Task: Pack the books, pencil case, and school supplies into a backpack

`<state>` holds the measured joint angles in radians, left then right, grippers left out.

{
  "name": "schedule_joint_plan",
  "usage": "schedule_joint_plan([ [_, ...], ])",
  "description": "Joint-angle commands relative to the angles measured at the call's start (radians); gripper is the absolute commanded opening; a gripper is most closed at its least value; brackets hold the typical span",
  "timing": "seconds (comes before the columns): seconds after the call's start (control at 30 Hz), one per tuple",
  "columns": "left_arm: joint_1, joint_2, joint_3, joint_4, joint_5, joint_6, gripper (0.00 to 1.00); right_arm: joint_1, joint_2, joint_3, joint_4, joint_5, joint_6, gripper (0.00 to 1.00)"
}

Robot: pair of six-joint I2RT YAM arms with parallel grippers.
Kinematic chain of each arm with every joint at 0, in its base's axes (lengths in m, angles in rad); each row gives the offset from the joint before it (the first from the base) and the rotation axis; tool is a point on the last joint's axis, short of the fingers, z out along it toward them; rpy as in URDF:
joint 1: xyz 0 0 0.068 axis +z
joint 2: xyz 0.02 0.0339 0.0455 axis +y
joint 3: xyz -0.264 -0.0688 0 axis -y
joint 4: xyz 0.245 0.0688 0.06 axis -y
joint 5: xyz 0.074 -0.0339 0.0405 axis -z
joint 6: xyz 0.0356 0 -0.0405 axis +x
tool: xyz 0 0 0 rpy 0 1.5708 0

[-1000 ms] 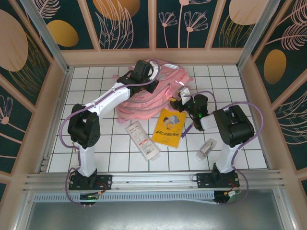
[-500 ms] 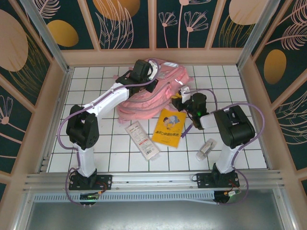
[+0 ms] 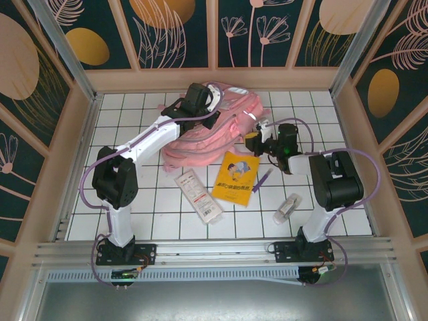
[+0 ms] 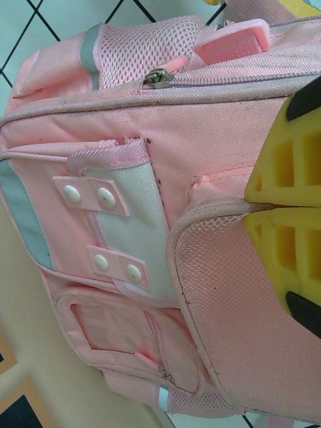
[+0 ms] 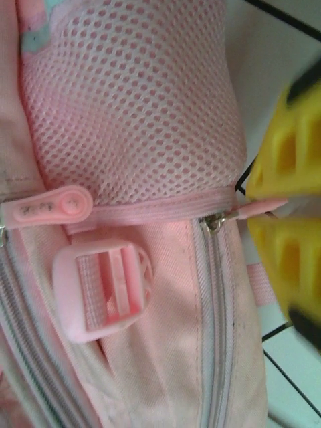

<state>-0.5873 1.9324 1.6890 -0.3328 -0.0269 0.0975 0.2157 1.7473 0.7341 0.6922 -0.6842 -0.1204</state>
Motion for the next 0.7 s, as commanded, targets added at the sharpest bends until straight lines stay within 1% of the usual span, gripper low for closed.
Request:
schedule_joint_plan([
  [0.0, -0.002, -0.086, 0.058, 0.132, 0.015, 0.013, 0.00, -0.003, -0.008, 0.016, -0.012, -0.053, 0.012, 0.47],
  [0.07, -0.001, -0.094, 0.051, 0.140, 0.032, 0.010, 0.00, 0.007, 0.023, 0.039, -0.029, -0.051, -0.012, 0.50],
  [0.13, -0.002, -0.094, 0.053, 0.141, 0.042, 0.009, 0.00, 0.023, 0.060, 0.053, -0.026, -0.037, -0.044, 0.51],
  [0.17, -0.002, -0.092, 0.055, 0.139, 0.045, 0.009, 0.00, 0.028, 0.073, 0.061, -0.033, -0.024, -0.034, 0.51],
  [0.27, -0.001, -0.093, 0.057, 0.133, 0.065, 0.001, 0.00, 0.029, 0.093, 0.094, -0.071, -0.013, -0.034, 0.49],
  [0.33, -0.002, -0.091, 0.051, 0.142, 0.080, -0.004, 0.00, 0.030, 0.098, 0.103, -0.085, -0.011, -0.039, 0.45],
  [0.37, -0.001, -0.090, 0.050, 0.144, 0.085, -0.005, 0.00, 0.030, 0.099, 0.106, -0.088, -0.009, -0.039, 0.42],
  [0.43, -0.001, -0.086, 0.055, 0.145, 0.092, -0.014, 0.00, 0.036, 0.093, 0.107, -0.089, -0.017, -0.051, 0.18],
  [0.47, -0.002, -0.084, 0.053, 0.150, 0.096, -0.017, 0.00, 0.040, 0.089, 0.104, -0.086, -0.019, -0.058, 0.09],
  [0.5, -0.002, -0.083, 0.049, 0.158, 0.097, -0.022, 0.00, 0.044, 0.080, 0.098, -0.081, -0.033, -0.074, 0.02],
  [0.53, -0.001, -0.081, 0.048, 0.167, 0.097, -0.024, 0.00, 0.049, 0.069, 0.082, -0.061, -0.050, -0.092, 0.00],
  [0.67, -0.001, -0.063, 0.055, 0.185, 0.082, -0.054, 0.00, 0.072, 0.023, 0.024, 0.009, -0.107, -0.108, 0.00],
])
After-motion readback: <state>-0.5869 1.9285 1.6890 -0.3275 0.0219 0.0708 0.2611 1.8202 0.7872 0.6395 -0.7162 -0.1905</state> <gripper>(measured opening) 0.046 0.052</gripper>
